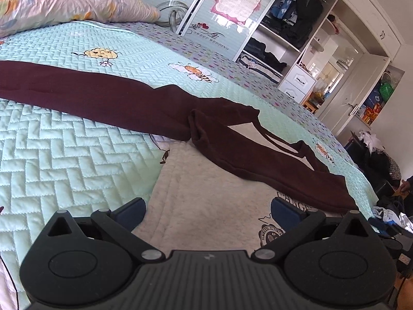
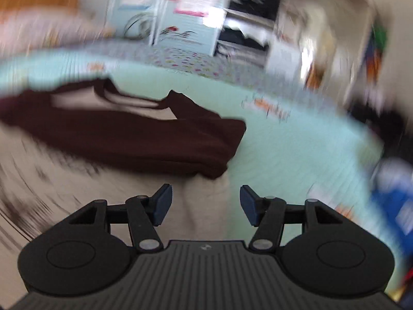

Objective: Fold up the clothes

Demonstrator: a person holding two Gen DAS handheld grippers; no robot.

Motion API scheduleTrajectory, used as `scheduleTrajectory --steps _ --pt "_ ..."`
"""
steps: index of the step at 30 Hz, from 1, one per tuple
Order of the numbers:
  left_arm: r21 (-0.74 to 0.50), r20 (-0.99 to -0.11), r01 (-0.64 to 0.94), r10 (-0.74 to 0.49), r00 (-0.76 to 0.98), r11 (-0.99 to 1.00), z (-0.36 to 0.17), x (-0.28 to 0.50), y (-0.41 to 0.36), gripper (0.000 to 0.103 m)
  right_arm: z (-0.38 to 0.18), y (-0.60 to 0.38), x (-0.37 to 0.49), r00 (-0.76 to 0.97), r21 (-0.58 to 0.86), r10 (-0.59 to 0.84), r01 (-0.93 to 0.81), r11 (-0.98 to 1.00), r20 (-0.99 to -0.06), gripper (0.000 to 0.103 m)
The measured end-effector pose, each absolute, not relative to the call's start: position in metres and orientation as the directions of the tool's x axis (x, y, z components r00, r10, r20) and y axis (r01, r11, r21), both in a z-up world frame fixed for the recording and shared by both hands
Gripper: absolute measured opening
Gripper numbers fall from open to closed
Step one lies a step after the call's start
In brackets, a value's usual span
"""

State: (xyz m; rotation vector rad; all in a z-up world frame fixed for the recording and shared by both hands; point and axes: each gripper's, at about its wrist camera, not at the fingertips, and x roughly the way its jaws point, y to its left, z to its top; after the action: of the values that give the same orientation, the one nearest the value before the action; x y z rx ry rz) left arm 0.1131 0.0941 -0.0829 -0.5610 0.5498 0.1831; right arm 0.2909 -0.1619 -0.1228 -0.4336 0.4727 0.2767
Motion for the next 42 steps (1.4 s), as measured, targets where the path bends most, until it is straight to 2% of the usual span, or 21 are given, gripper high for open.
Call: scheduleTrajectory --steps 1,4,8,9,10,12,17,19,21,22,23,25,27,28,29,31,33,34,37,40,42 --pt "-0.45 -0.544 -0.312 0.021 0.839 0.837 -0.083 0.114 0.093 0.102 -0.126 -0.156 0.294 0.866 -0.39 0.14 -0.353 0.85 -0.479 0.073" --pt "-0.437 -0.555 -0.316 0.024 0.832 0.842 -0.085 0.116 0.092 0.102 -0.134 -0.147 0.309 0.878 -0.489 0.102 -0.353 0.797 -0.468 0.074" --pt "-0.428 -0.57 -0.32 0.022 0.821 0.845 -0.088 0.12 0.09 0.102 -0.135 -0.157 0.323 0.887 -0.549 0.108 -0.369 0.75 -0.449 0.073" --pt "-0.424 -0.576 -0.32 0.021 0.817 0.847 -0.089 0.121 0.09 0.102 -0.139 -0.161 0.324 0.901 -0.592 0.07 -0.338 0.731 -0.428 0.073" --pt "-0.419 -0.583 -0.321 0.02 0.812 0.849 -0.09 0.122 0.09 0.102 -0.144 -0.166 0.328 0.916 -0.64 0.007 -0.286 0.713 -0.402 0.078" --pt "-0.411 -0.593 -0.322 0.019 0.805 0.853 -0.093 0.124 0.089 0.102 -0.145 -0.179 0.33 0.918 -0.627 -0.016 -0.257 0.735 -0.395 0.085" --pt "-0.417 -0.591 -0.321 0.014 0.807 0.85 -0.095 0.124 0.091 0.102 -0.151 -0.175 0.325 0.932 -0.66 -0.02 -0.24 0.712 -0.361 0.083" --pt "-0.421 -0.59 -0.321 0.013 0.807 0.848 -0.095 0.125 0.091 0.102 -0.144 -0.171 0.316 0.932 -0.627 0.041 -0.274 0.73 -0.36 0.079" --pt "-0.415 -0.592 -0.32 0.015 0.806 0.851 -0.095 0.125 0.09 0.102 -0.145 -0.17 0.312 0.933 -0.646 0.08 -0.304 0.7 -0.352 0.079" --pt "-0.413 -0.592 -0.319 0.016 0.806 0.853 -0.095 0.125 0.09 0.102 -0.147 -0.178 0.32 0.93 -0.643 0.051 -0.29 0.708 -0.363 0.082" --pt "-0.412 -0.591 -0.318 0.015 0.807 0.854 -0.095 0.125 0.089 0.102 -0.144 -0.192 0.331 0.923 -0.595 0.027 -0.269 0.757 -0.383 0.096" --pt "-0.419 -0.588 -0.316 0.011 0.809 0.852 -0.095 0.125 0.09 0.102 -0.138 -0.218 0.35 0.907 -0.494 -0.013 -0.217 0.842 -0.421 0.102" --pt "-0.414 -0.591 -0.317 0.013 0.806 0.853 -0.095 0.125 0.089 0.102 -0.134 -0.218 0.347 0.904 -0.449 -0.009 -0.204 0.87 -0.428 0.099" --pt "-0.407 -0.594 -0.318 0.016 0.805 0.857 -0.095 0.126 0.088 0.102 -0.134 -0.209 0.34 0.914 -0.474 0.01 -0.221 0.852 -0.406 0.09" --pt "-0.398 -0.596 -0.318 0.021 0.803 0.861 -0.094 0.126 0.087 0.102 -0.134 -0.201 0.332 0.924 -0.504 0.038 -0.242 0.829 -0.381 0.087" --pt "-0.383 -0.599 -0.317 0.028 0.8 0.868 -0.094 0.127 0.084 0.102 -0.137 -0.189 0.323 0.94 -0.574 0.08 -0.269 0.773 -0.333 0.088" --pt "-0.375 -0.601 -0.315 0.029 0.798 0.872 -0.092 0.128 0.082 0.102 -0.14 -0.193 0.334 0.94 -0.589 0.058 -0.257 0.766 -0.336 0.09" --pt "-0.376 -0.602 -0.314 0.027 0.798 0.872 -0.09 0.128 0.082 0.102 -0.137 -0.203 0.341 0.93 -0.54 0.054 -0.258 0.801 -0.364 0.102" --pt "-0.391 -0.607 -0.311 0.011 0.795 0.867 -0.079 0.137 0.076 0.102 -0.128 -0.228 0.36 0.896 -0.407 0.06 -0.259 0.876 -0.44 0.099" --pt "-0.41 -0.61 -0.3 -0.014 0.793 0.862 -0.062 0.156 0.064 0.102 -0.124 -0.228 0.344 0.893 -0.439 0.12 -0.326 0.837 -0.433 0.098" --pt "-0.422 -0.611 -0.293 -0.031 0.791 0.858 -0.051 0.169 0.057 0.102 -0.112 -0.242 0.34 0.868 -0.349 0.197 -0.378 0.857 -0.456 0.098"
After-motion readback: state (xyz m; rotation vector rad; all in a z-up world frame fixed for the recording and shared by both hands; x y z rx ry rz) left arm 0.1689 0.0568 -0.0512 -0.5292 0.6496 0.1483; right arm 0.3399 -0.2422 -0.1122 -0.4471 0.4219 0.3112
